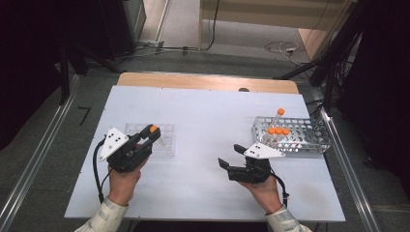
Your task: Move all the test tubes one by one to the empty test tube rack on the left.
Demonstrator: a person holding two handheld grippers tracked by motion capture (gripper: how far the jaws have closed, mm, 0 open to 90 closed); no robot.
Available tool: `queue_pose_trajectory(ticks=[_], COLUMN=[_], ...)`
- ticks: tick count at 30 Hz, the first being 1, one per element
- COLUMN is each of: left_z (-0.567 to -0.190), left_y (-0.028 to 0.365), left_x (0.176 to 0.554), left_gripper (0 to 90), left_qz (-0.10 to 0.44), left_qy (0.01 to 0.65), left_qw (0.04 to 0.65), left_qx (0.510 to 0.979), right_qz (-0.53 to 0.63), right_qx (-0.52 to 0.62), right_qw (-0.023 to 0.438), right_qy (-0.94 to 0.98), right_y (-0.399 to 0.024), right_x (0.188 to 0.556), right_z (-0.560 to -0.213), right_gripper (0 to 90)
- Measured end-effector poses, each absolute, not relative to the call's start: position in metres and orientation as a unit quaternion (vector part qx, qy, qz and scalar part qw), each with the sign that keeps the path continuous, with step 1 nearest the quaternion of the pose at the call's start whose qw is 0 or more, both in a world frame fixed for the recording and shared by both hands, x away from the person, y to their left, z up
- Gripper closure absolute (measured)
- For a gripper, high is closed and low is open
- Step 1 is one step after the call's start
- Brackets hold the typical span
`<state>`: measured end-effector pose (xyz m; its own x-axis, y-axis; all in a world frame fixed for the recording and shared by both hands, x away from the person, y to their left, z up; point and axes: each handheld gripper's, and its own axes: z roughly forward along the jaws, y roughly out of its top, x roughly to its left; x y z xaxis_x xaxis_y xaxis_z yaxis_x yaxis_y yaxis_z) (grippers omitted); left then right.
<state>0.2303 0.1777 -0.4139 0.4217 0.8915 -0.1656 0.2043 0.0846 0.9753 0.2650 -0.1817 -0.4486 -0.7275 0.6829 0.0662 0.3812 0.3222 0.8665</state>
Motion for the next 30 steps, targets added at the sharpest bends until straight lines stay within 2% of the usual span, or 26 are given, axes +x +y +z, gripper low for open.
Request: queue_pose_trajectory(ticks=[14, 30], left_z=[-0.414, -0.424], left_y=[0.176, 0.175], left_x=[0.239, 0.249], left_gripper=[69.7, 69.7], left_qz=[0.331, 0.332], left_qy=[0.447, 0.452], left_qw=[0.564, 0.552], left_qx=[0.610, 0.617], right_qz=[0.475, 0.475], right_qx=[0.348, 0.352], right_qw=[0.166, 0.165], right_qy=[0.791, 0.789], right_y=[-0.203, -0.204], right_x=[0.260, 0.259], right_z=[-0.450, -0.451], right_gripper=[23.6, 23.6])
